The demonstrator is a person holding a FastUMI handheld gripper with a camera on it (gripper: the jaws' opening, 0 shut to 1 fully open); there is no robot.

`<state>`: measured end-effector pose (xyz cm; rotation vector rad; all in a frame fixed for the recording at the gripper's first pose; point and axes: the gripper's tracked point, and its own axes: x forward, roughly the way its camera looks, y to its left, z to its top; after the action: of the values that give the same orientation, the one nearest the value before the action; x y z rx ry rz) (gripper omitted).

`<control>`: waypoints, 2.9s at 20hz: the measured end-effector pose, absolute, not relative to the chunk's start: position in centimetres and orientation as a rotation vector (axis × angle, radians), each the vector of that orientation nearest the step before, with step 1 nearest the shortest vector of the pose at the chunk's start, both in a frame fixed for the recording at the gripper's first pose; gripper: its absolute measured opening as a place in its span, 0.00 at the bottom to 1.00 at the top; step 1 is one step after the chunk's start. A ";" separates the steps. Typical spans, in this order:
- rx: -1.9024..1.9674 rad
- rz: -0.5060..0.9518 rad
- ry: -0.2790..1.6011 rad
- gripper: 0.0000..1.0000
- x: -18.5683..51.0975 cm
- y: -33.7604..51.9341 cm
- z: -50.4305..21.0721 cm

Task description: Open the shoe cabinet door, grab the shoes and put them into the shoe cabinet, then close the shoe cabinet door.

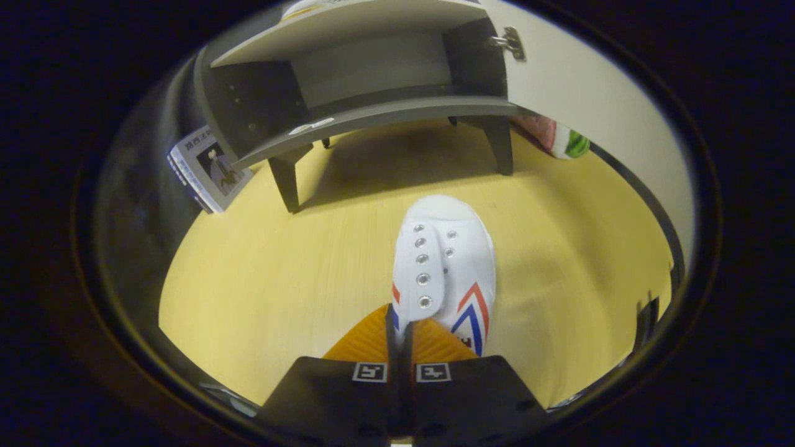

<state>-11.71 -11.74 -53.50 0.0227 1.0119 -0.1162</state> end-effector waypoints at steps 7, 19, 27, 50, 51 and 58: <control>0.036 -0.155 0.849 0.02 -8.3 -11.9 -48.2; 0.008 -0.134 0.527 0.02 -0.6 -10.2 -30.6; -0.003 -0.133 0.458 0.02 2.7 -10.0 -22.1; -0.068 -0.152 0.286 0.02 18.9 -12.4 -16.7; -0.078 -0.155 0.290 0.02 20.1 -12.7 -16.9; -0.115 -0.160 0.346 0.02 25.2 -14.5 -19.1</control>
<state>25.23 -14.45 -19.07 -0.1153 0.3464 -0.1604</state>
